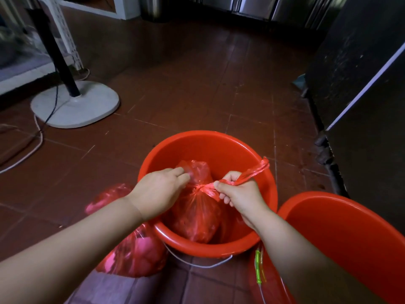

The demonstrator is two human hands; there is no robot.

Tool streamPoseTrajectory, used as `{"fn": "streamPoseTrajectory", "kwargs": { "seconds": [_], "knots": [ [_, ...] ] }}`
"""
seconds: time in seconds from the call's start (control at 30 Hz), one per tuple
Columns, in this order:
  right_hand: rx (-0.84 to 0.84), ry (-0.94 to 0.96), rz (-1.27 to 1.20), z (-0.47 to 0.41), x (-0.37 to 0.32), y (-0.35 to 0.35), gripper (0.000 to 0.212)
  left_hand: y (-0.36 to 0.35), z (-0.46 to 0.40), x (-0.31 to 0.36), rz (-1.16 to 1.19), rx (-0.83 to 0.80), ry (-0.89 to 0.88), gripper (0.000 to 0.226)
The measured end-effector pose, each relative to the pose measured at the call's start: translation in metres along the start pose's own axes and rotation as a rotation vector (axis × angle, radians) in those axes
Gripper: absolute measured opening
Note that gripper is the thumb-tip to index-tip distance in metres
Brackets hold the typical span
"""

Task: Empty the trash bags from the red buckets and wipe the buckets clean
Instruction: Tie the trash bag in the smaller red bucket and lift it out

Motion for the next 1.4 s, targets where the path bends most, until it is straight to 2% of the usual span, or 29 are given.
{"fn": "streamPoseTrajectory", "kwargs": {
  "seconds": [0.07, 0.17, 0.3, 0.37, 0.47, 0.63, 0.77, 0.93, 1.13, 1.3, 1.4],
  "knots": [
    [0.017, 0.017, -0.034, 0.0, -0.01, 0.002, 0.025, 0.006, -0.003, 0.0, 0.135, 0.091, 0.092, 0.007],
    [0.024, 0.086, -0.095, 0.002, -0.037, 0.009, 0.023, 0.029, -0.003, 0.005, 0.347, 0.246, 0.165, 0.019],
    [-0.002, 0.182, -0.197, 0.016, -0.089, 0.011, 0.024, 0.083, 0.012, 0.023, 0.523, 0.416, 0.194, 0.01],
    [-0.031, 0.223, -0.232, 0.028, -0.118, 0.007, 0.032, 0.113, 0.026, 0.031, 0.599, 0.463, 0.22, 0.011],
    [-0.063, 0.251, -0.323, 0.047, -0.156, -0.006, 0.032, 0.157, 0.055, 0.036, 0.664, 0.52, 0.269, 0.015],
    [-0.151, 0.249, -0.36, 0.074, -0.182, -0.051, 0.032, 0.189, 0.122, 0.035, 0.6, 0.502, 0.408, 0.012],
    [-0.237, 0.269, -0.206, 0.098, -0.17, -0.103, 0.033, 0.166, 0.179, 0.037, 0.429, 0.384, 0.494, 0.015],
    [-0.305, 0.209, -0.049, 0.123, -0.119, -0.149, 0.022, 0.11, 0.248, 0.019, 0.474, 0.304, 0.736, 0.023],
    [-0.344, 0.128, 0.1, 0.136, -0.054, -0.175, 0.029, 0.022, 0.3, 0.002, 0.646, 0.237, 0.986, 0.026],
    [-0.344, 0.042, 0.151, 0.142, -0.019, -0.177, 0.029, -0.028, 0.295, 0.002, 0.769, 0.23, 1.008, 0.032],
    [-0.345, 0.013, 0.125, 0.139, -0.01, -0.169, 0.026, -0.039, 0.286, -0.005, 0.764, 0.191, 1.011, 0.033]
  ]
}}
Point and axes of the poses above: each hand's wrist, its own z-axis away from the middle knuckle, its own y-axis out of the back of the hand, x = y × z, the point moved 4 cm from there along -z, towards the middle knuckle, and after that the axes turned 11 degrees about z, right-handed, at the moved point
